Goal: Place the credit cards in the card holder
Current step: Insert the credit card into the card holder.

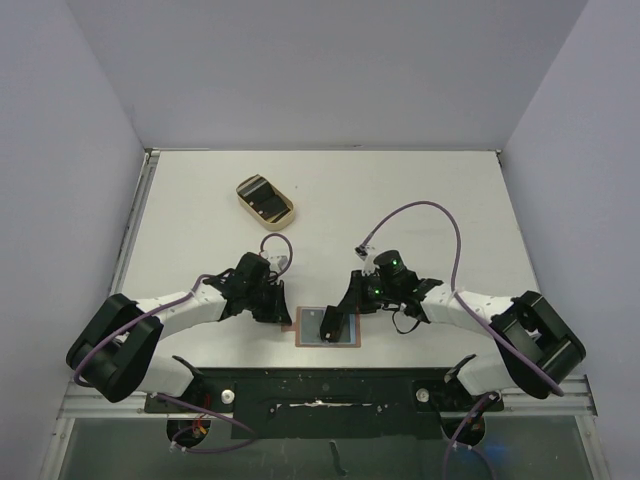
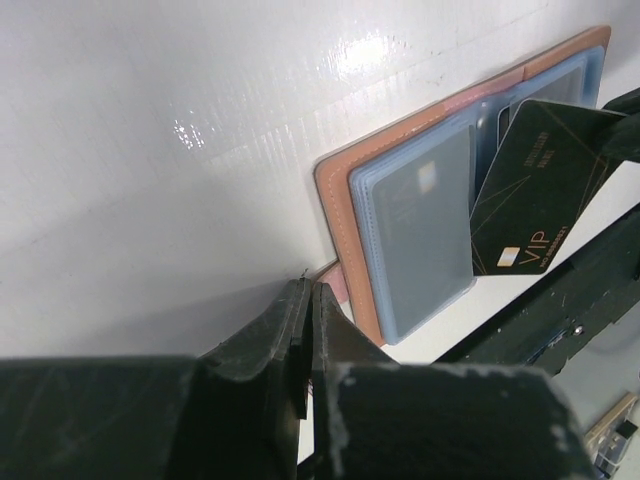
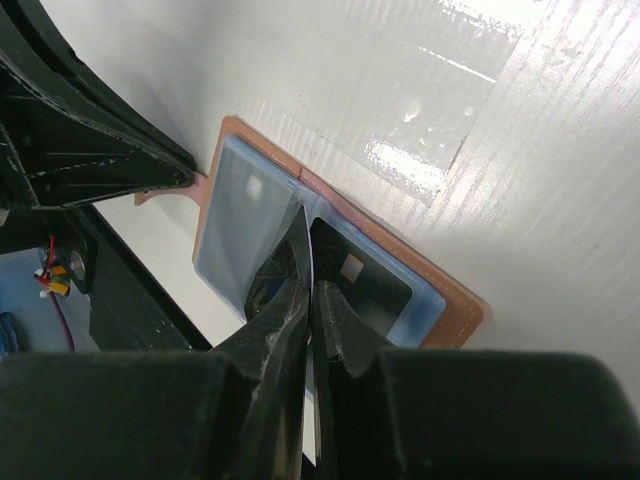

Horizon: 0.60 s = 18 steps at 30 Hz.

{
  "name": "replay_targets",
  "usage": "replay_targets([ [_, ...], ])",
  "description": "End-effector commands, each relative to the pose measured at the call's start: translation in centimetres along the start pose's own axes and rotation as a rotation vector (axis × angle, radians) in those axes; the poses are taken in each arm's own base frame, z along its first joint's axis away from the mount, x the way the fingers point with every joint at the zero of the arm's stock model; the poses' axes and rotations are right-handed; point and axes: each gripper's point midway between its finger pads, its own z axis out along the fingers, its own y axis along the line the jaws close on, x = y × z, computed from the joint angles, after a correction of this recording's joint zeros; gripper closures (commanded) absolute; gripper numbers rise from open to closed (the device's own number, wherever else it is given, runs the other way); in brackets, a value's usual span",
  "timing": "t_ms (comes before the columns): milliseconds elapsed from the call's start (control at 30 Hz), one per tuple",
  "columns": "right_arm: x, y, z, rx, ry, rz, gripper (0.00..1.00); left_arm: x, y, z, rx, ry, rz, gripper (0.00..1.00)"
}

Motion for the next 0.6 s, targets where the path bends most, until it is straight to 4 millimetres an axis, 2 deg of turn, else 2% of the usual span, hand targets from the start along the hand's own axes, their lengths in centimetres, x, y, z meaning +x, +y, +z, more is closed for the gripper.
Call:
replay_targets([
  [0,0.4,-0.1,0.1,-0.009,0.035,-0.027,0.95,-1.2,0.6,0.5,-0.036,-0.059,0.010,1.00],
  [233,0.6,-0.2,0.4,-0.008,0.056,-0.032,0.94,-1.1,1.4,0.6,-0.074,-0.055,0.024,1.00],
  [567,0.2,0.1,1.3,-0.033,0.062,-0.034,0.94,-1.0,1.1,0.7,-0.045,-0.063,0.011,1.00],
])
